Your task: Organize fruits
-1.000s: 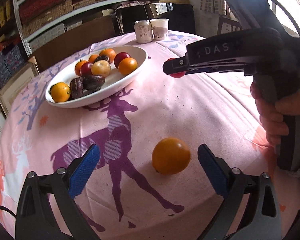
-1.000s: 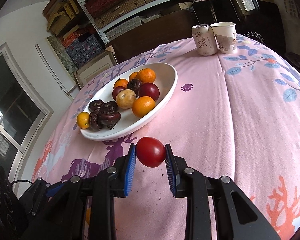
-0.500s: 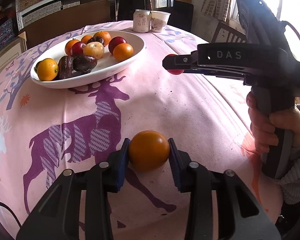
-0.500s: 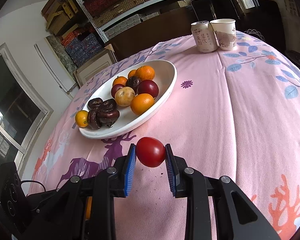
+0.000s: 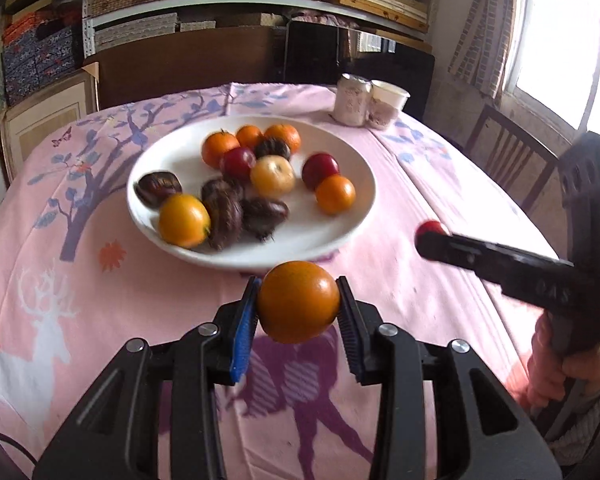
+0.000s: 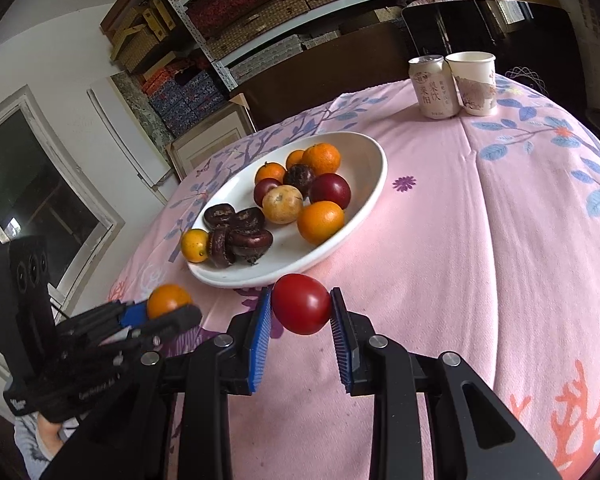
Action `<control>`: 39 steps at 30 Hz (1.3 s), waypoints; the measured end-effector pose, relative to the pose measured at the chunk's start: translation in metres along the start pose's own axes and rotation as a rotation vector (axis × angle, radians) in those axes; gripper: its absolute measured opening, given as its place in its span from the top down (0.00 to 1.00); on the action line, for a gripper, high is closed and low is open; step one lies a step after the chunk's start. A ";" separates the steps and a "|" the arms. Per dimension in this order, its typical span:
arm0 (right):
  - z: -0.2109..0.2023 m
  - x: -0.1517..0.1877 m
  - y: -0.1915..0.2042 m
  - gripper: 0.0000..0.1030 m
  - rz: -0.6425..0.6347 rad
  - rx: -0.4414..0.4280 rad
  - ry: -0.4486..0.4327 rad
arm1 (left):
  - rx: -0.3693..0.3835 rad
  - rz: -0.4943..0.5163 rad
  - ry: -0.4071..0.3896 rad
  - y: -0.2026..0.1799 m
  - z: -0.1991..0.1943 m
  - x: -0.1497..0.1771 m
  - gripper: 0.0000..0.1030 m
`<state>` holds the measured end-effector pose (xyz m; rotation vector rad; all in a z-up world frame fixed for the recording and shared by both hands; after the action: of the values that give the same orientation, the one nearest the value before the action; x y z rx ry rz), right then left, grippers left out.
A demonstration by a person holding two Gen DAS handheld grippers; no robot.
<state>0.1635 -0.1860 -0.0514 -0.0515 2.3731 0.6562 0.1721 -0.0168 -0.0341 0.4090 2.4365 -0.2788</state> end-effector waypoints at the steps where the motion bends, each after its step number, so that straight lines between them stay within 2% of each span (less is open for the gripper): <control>1: 0.003 -0.007 0.005 0.72 -0.015 0.001 0.002 | -0.015 -0.019 -0.011 0.008 0.001 -0.013 0.64; 5: 0.026 -0.033 0.021 0.72 -0.081 0.037 0.016 | -0.079 -0.077 -0.040 0.035 0.016 -0.054 0.63; 8: 0.048 -0.045 0.027 0.70 -0.107 0.049 0.013 | -0.119 -0.110 -0.064 0.052 0.030 -0.071 0.47; 9: 0.052 -0.047 0.025 0.56 -0.100 0.046 -0.008 | -0.135 -0.125 -0.071 0.057 0.035 -0.074 0.35; 11: 0.054 -0.047 0.020 0.37 -0.081 0.063 -0.026 | -0.154 -0.129 -0.077 0.065 0.042 -0.073 0.19; 14: 0.047 -0.047 0.015 0.37 -0.069 0.061 -0.049 | -0.173 -0.153 -0.066 0.076 0.046 -0.070 0.17; 17: 0.043 -0.041 0.007 0.30 -0.046 0.068 -0.045 | -0.107 -0.225 -0.073 0.084 0.041 -0.066 0.09; 24: 0.028 -0.034 -0.009 0.29 0.018 0.077 -0.079 | -0.114 -0.276 -0.126 0.081 0.015 -0.039 0.05; 29: 0.009 -0.021 -0.008 0.22 -0.013 0.137 -0.127 | -0.196 -0.218 -0.149 0.060 -0.006 -0.006 0.05; 36: -0.024 0.003 -0.001 0.03 -0.059 0.234 -0.222 | -0.326 -0.184 -0.189 0.040 -0.035 0.019 0.04; 39: -0.037 0.006 0.005 0.03 -0.103 0.309 -0.280 | -0.343 -0.199 -0.206 0.038 -0.044 0.024 0.04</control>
<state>0.1355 -0.1985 -0.0286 0.0497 2.1569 0.2258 0.1430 0.0372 -0.0185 -0.0136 2.2647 0.0166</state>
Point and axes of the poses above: each gripper's, at about its wrist camera, not at the fingertips, and z roughly the way its jaws point, y to its left, x to its underside, the point moved 6 cm from there along z, roughly the way its jaws point, and after that the axes turned 5 degrees about y, right-handed, at the moved point
